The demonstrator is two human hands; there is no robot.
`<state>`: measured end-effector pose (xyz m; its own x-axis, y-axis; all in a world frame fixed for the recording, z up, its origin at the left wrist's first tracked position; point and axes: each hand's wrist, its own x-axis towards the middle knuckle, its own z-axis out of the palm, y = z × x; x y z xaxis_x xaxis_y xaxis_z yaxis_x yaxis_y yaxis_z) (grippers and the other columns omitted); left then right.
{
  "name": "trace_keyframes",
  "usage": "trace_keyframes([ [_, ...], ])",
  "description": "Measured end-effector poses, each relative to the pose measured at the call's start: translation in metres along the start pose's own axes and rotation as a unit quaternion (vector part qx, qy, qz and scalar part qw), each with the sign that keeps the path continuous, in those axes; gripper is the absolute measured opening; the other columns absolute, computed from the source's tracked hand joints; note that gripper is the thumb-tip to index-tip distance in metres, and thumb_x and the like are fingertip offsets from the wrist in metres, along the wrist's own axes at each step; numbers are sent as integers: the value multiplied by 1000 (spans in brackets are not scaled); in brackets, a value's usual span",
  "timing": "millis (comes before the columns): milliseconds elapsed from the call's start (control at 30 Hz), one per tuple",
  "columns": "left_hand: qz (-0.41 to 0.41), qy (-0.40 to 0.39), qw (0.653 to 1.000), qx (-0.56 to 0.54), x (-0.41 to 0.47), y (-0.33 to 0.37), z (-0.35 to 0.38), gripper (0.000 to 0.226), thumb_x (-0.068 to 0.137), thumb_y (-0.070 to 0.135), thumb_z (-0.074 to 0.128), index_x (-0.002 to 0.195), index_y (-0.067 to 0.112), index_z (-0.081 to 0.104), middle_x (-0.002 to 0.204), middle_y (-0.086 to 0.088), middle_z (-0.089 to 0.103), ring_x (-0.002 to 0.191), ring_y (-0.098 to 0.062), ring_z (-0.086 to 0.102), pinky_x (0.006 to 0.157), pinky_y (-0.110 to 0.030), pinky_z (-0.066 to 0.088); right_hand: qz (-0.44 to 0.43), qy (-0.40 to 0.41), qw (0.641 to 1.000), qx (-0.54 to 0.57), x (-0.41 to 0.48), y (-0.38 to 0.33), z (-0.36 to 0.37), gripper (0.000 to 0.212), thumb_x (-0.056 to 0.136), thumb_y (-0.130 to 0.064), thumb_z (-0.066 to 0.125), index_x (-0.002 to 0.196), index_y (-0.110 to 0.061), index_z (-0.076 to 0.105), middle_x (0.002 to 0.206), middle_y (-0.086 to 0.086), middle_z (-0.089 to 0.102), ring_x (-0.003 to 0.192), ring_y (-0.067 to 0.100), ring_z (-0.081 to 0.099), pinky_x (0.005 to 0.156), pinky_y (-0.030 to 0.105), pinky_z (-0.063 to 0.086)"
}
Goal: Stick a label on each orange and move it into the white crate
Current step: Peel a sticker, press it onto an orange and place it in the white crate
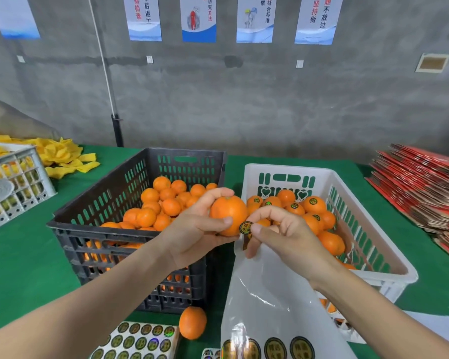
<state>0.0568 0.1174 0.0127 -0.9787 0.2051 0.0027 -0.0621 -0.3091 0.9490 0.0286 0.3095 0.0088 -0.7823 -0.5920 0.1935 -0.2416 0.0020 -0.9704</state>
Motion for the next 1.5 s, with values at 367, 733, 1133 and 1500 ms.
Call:
trace_keyframes([
  [367, -31, -22, 999, -25, -4, -4, 2, 53, 76, 10, 68, 123, 31, 59, 119, -11, 64, 104, -30, 65, 82, -38, 57, -5, -18, 999, -41, 5, -3, 0, 10, 93, -13, 53, 100, -19, 58, 63, 5, 71, 69, 36, 54, 80, 43, 43],
  [733, -36, -25, 999, -19, -5, -3, -2, 52, 80, 12, 66, 127, 32, 55, 133, -18, 55, 110, -34, 63, 82, -37, 57, -17, 8, 996, -91, 10, -9, 7, 8, 94, -15, 53, 92, -17, 60, 64, 1, 71, 70, 64, 48, 72, 52, 42],
  [1133, -4, -36, 999, 0, -6, -5, -2, 61, 75, 6, 69, 130, 26, 52, 117, -13, 62, 101, -30, 66, 82, -36, 56, -101, 75, 966, -228, 11, -1, 23, 14, 87, -22, 65, 86, -29, 53, 61, -7, 68, 58, 13, 63, 55, 22, 46],
  [1500, -24, 9, 991, 133, -7, -5, 3, 74, 76, 33, 77, 139, 26, 38, 131, -7, 55, 107, -22, 61, 78, -30, 54, 50, -1, 989, -142, 19, 4, 11, 40, 76, -37, 74, 114, -28, 62, 77, 8, 65, 72, 9, 59, 72, 22, 48],
])
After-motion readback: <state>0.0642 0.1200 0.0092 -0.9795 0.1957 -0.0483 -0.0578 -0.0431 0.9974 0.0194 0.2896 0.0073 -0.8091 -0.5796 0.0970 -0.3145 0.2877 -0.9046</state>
